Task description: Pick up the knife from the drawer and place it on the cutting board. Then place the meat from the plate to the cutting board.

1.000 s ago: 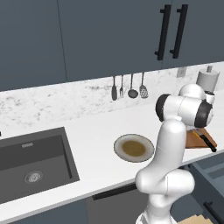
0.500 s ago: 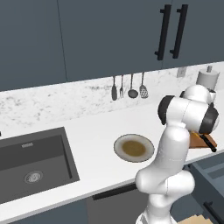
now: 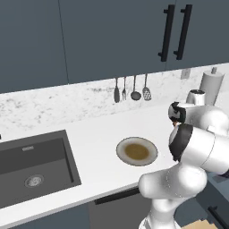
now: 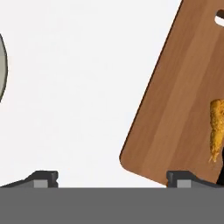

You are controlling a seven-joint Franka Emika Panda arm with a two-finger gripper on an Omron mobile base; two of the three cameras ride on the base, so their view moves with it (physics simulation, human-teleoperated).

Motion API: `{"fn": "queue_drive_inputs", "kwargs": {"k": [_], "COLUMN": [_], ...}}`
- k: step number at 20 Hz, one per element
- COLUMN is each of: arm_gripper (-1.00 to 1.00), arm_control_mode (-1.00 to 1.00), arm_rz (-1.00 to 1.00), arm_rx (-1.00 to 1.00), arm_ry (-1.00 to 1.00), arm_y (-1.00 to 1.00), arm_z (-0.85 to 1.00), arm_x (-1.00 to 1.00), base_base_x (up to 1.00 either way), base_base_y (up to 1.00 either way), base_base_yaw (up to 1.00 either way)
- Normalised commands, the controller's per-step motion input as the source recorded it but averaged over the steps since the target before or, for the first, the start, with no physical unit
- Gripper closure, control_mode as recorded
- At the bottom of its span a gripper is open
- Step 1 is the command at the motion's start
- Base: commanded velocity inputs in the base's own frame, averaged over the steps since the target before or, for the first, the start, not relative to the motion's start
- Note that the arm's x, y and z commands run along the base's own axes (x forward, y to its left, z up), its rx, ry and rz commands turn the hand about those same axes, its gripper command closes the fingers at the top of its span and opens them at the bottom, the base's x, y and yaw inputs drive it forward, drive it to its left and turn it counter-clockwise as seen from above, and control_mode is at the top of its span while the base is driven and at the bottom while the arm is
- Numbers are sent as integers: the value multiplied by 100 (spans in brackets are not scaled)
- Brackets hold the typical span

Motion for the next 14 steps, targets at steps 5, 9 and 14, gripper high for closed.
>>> {"fn": "queue_drive_inputs", "kwargs": {"k": [5,9,14], "arm_gripper": [-100,-100,-100], "arm_control_mode": [-100,-100,-100], "arm_rz": [2,7,5], "arm_rx": [-6,-2,0], "arm_ry": [0,0,6], "arm_y": [99,74,13], "arm_z": [14,0,0], "arm_x": [-22,-19,0], "base_base_x": [0,0,0], "base_base_y": [0,0,0], "base_base_yaw": [0,0,0]}}
